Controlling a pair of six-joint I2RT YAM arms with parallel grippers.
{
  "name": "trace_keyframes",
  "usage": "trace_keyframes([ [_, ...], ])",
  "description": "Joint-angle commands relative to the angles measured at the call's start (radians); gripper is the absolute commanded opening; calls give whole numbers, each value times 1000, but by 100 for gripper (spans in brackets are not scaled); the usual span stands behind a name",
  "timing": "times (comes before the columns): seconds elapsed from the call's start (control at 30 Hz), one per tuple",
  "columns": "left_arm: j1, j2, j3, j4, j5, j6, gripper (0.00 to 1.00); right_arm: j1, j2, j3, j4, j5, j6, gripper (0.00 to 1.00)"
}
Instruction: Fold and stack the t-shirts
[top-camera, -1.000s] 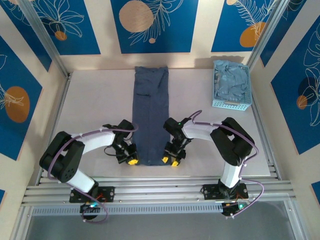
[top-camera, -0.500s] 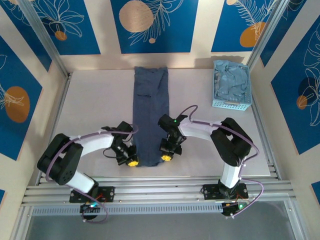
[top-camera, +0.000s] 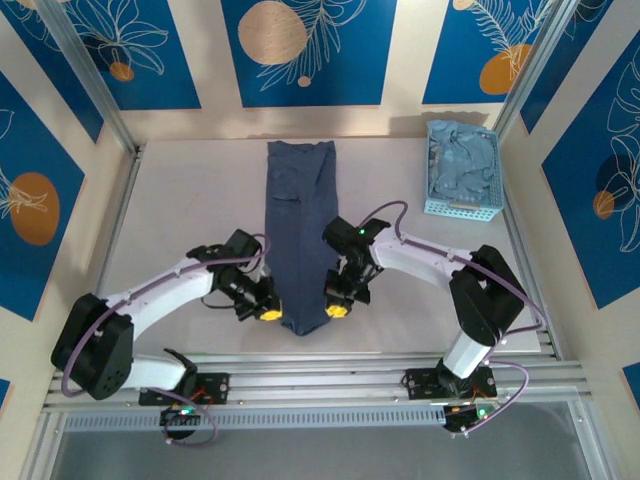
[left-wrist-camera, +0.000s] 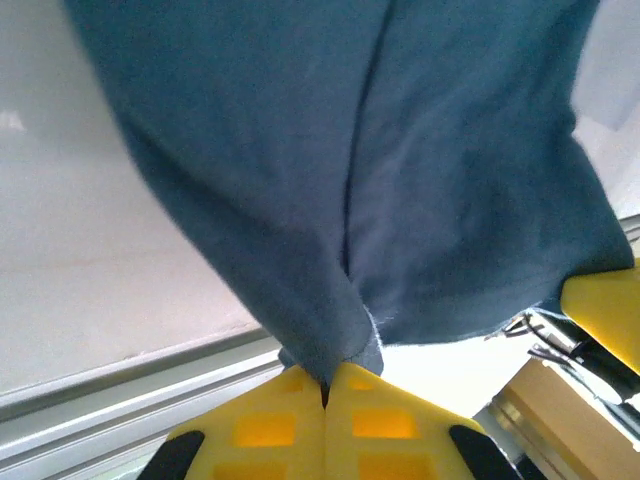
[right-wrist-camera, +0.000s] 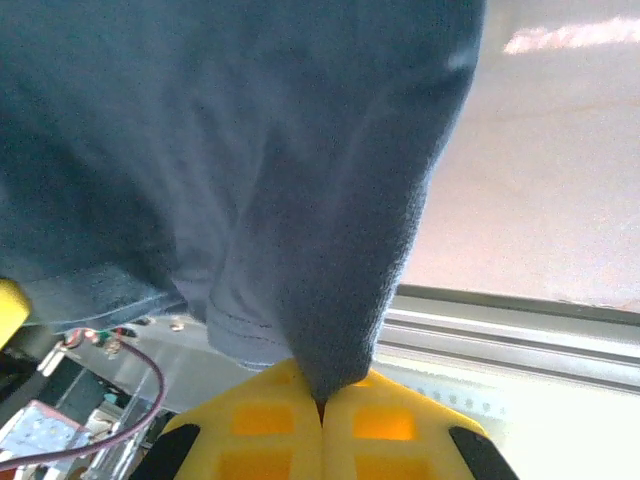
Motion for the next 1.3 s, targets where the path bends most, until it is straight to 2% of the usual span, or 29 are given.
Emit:
trace_keyframes([
  [0.0,12,73,115,7,-68,-30,0,-64,50,104,-52,-3,-50,0],
  [0.17,73,165,269,-13,-151,-33,0,-149,142,260,-90,9,-98,0],
  [0.57,211,428,602,-50,-211,8,0,-301,473,731,-151,31,-128,0],
  [0.77,257,592,752,-38,-212,26,0,-346,657,939,-159,40,-124,0],
  [0.97,294,776,895,2,-159,32,0,-387,797,1083,-129,0,-110,0],
  [1.03,301,819,949,-23,-164,43,0,-400,847,1147,-144,-18,-109,8],
  [1.07,307,838,976,-33,-173,48,2,-405,868,1178,-150,-25,-110,17],
  [1.17,320,840,1019,-47,-198,57,23,-418,872,1219,-104,-47,-140,45],
  [1.23,320,800,1036,-77,-258,82,39,-421,848,1236,-96,-38,-169,55],
  [1.27,320,772,1028,-80,-281,91,42,-424,831,1231,-96,-34,-178,57],
])
